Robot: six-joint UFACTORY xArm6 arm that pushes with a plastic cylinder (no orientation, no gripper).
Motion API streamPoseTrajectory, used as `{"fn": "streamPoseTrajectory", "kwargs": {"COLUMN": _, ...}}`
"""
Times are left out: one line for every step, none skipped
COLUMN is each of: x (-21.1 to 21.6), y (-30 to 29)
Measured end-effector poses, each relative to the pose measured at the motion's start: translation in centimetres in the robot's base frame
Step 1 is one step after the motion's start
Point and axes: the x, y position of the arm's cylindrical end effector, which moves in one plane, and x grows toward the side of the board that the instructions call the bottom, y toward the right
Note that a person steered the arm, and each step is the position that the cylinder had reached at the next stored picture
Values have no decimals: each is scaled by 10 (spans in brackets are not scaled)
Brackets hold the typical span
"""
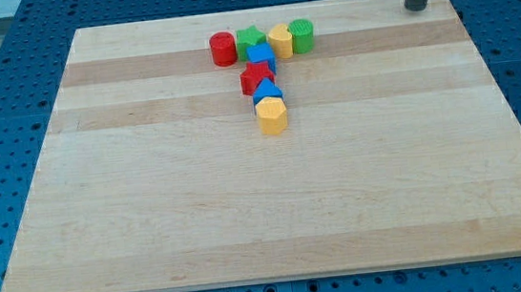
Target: Move your arm to the center right
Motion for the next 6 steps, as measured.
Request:
{"fn": "streamPoseTrajectory", "kwargs": {"x": 1, "y": 0}}
{"fn": "streamPoseTrajectory", "kwargs": {"x": 7, "y": 0}}
{"fn": "streamPoseTrajectory", "kwargs": {"x": 7, "y": 0}}
{"fn": "streamPoseTrajectory", "kwargs": {"x": 17, "y": 1}}
{"fn": "streamPoseTrajectory", "kwargs": {"x": 67, "y": 6}}
{"fn": "streamPoseTrajectory", "kwargs": {"x": 140, "y": 9}}
